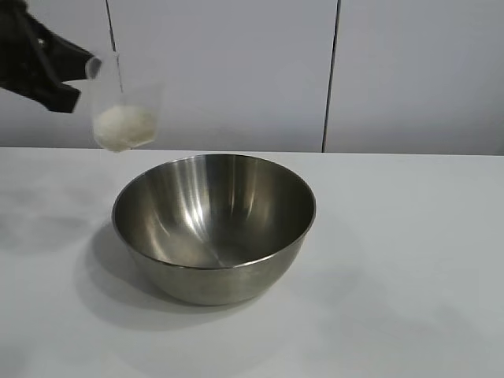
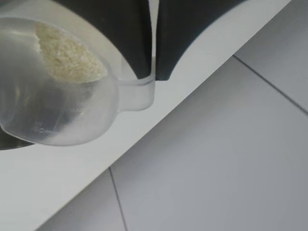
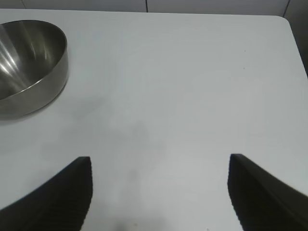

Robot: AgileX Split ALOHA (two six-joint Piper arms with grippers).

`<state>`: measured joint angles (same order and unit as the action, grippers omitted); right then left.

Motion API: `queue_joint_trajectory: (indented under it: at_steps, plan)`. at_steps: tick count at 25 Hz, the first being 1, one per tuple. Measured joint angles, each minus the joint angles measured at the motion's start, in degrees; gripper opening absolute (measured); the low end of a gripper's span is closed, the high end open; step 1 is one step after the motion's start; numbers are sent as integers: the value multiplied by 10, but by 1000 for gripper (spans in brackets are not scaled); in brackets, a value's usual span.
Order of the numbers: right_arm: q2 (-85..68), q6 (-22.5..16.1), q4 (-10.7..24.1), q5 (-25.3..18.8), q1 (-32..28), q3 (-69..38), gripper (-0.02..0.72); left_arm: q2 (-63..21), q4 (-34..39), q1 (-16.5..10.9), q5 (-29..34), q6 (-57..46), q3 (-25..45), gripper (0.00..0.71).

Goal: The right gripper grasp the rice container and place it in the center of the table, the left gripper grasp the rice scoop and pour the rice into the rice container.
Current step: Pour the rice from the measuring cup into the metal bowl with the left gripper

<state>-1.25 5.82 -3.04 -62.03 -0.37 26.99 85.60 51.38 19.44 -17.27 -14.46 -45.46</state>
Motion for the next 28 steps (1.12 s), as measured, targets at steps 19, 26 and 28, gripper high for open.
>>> queue_joint_trajectory:
  at_steps: [19, 26, 28]
  plan:
    - [0, 0, 0, 0, 0, 0, 537, 37, 208, 333, 546, 72, -159, 9]
    - [0, 0, 0, 0, 0, 0, 537, 134, 228, 356, 647, 172, -177, 9]
    - [0, 0, 0, 0, 0, 0, 537, 159, 228, 356, 671, 205, -179, 9]
